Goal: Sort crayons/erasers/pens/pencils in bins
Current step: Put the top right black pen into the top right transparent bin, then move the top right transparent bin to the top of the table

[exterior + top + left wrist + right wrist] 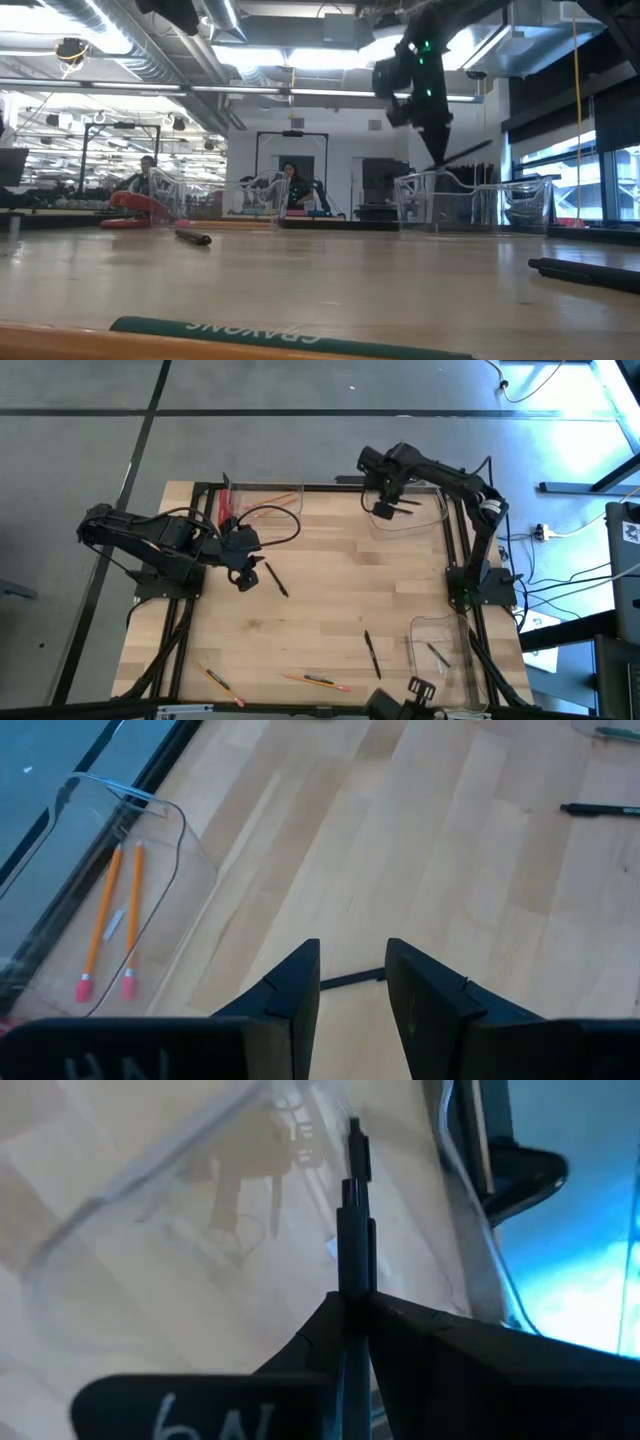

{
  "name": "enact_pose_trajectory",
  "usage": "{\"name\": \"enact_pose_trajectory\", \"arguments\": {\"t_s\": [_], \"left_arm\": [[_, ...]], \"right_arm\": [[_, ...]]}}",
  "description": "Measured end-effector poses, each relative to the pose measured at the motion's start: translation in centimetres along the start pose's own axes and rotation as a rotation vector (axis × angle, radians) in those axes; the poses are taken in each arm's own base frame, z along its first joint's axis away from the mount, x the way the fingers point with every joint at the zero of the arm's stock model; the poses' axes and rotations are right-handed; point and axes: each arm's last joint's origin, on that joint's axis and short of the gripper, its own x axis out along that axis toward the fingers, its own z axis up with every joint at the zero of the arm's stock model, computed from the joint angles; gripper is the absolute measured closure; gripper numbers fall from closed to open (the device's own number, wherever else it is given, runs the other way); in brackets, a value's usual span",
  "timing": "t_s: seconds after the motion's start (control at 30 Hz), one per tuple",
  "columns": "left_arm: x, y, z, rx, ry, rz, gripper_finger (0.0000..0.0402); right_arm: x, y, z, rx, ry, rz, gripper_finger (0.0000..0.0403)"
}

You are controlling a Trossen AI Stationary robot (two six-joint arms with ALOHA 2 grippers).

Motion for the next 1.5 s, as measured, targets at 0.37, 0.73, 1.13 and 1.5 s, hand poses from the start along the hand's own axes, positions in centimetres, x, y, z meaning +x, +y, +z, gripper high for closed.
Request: {"name": "enact_pose_trajectory", "arguments": {"t_s": [0.37, 0.73, 1.13, 1.5], "left_arm": [[0.0, 0.0, 0.1, -0.01, -0.007, -0.003, 0.0292], [0.0, 0.0, 0.1, -0.016, -0.007, -0.002, 0.0292], [0.0, 0.0, 0.1, -0.017, -0.007, -0.002, 0.0292], [0.0, 0.0, 0.1, -0.017, -0.007, -0.001, 0.0292]], "right_arm": [[4.8, 0.1, -0.5, 0.035, 0.0, 0.066, 0.0364], [6.8, 0.8, -0.8, 0.039, -0.019, 0.113, 0.0362], [7.1, 0.9, -0.9, 0.038, -0.008, 0.113, 0.0274], [1.9, -0.1, -1.4, 0.094, 0.112, 0.138, 0.025]]}}
